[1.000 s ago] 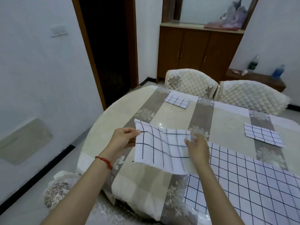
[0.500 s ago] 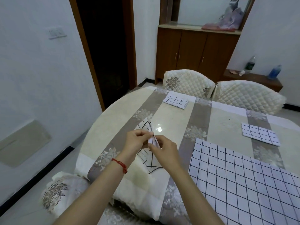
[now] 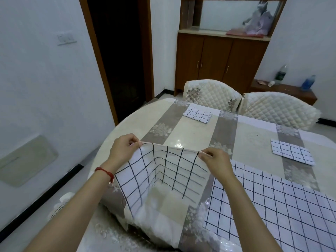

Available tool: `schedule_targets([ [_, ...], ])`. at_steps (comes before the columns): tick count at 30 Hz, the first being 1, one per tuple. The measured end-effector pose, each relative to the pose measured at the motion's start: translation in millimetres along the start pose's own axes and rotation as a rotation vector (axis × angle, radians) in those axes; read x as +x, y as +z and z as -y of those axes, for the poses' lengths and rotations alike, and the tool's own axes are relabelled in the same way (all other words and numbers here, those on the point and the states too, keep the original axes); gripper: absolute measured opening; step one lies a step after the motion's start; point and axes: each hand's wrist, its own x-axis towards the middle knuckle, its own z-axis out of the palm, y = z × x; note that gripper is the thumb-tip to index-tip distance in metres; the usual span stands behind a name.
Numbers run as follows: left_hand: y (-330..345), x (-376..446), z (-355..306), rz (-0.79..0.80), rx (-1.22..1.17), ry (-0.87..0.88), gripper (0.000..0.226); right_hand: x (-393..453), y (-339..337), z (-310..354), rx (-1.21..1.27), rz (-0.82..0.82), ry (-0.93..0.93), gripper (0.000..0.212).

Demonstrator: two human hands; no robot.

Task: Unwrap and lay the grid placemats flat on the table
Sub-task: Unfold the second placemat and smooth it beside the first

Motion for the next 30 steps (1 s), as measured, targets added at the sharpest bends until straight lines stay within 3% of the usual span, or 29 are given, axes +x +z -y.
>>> schedule_targets([
  [2, 0, 0, -3, 0.063, 0.100, 0.014, 0.008, -1, 0, 9, 0.023, 0.016, -0.065, 0.013],
  [7, 27, -10, -38, 0.325, 0.122, 0.268, 0.057, -3, 12, 38, -0.157, 0.133, -0.264, 0.009],
  [11, 47, -16, -67, 0.357, 0.020, 0.412, 0.021, -6, 18, 50, -0.192, 0.139, -0.370, 0.008],
  [14, 45, -14, -76, 0.380, -0.096, 0.346, 0.021, -9, 6, 44, -0.004, 0.096, -0.233, 0.011],
  [18, 30, -5, -76, 0.269, -0.274, 0.252, 0.032, -13, -14, 15, 0.086, 0.189, -0.031, 0.017],
  [20, 22, -1, -75, 0.204, -0.343, 0.215, 0.027, -15, -20, 3, 0.114, 0.204, 0.044, 0.013],
  [23, 16, 3, -70, 0.113, -0.444, 0.136, 0.027, -15, -25, -11, 0.224, 0.141, 0.056, 0.018],
  [26, 15, 7, -61, 0.043, -0.481, 0.078, 0.031, -16, -29, -12, 0.395, 0.060, 0.083, 0.003],
  [28, 18, 9, -51, -0.004, -0.518, 0.006, 0.032, -14, -26, -7, 0.497, -0.002, 0.101, 0.005],
  [29, 20, 9, -48, -0.030, -0.533, -0.033, 0.032, -13, -24, -2, 0.528, -0.030, 0.100, 0.010],
  [30, 23, 9, -45, -0.070, -0.539, -0.075, 0.030, -13, -21, 3, 0.547, -0.061, 0.087, 0.037],
])
